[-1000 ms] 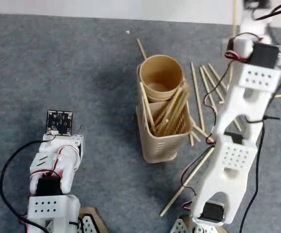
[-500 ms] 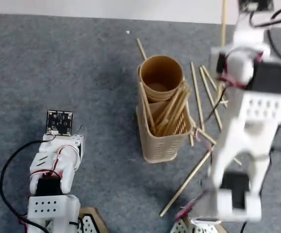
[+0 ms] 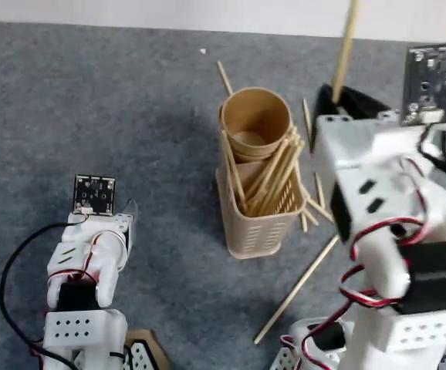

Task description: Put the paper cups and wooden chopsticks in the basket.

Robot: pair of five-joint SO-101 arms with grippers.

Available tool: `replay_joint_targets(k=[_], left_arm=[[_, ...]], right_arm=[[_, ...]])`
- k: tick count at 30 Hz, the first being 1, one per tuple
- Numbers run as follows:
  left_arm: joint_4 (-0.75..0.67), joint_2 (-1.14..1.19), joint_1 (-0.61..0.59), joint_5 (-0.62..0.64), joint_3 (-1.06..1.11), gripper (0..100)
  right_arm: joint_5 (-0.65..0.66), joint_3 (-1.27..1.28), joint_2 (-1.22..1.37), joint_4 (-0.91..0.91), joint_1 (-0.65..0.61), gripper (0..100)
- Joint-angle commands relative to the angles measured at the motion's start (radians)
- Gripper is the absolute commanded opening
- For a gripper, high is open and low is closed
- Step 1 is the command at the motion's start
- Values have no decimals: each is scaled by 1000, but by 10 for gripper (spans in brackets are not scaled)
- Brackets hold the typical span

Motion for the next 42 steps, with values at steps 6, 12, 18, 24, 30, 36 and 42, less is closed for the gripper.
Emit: replay_joint_targets(k=[6,12,18,24,30,36,42], left_arm=[[-18,-10,18,-8,-5,203],[-18,-10,18,-8,-5,203],[-18,-10,18,-8,-5,203],[-18,-10,18,-8,-5,203],[-18,-10,18,-8,-5,203],[-18,-10,18,-8,-5,203],[-18,-10,18,-8,-5,203]], right_arm=[[-72,696,-390,-602,-124,5],[-71,1190,-607,-877,-122,5],[-71,1356,-619,-923,-120,6],[11,1302,-619,-811,-124,87],[83,1020,-615,-572,-120,189],[186,702,-602,-374,-56,189],[379,493,-372,-213,229,189]])
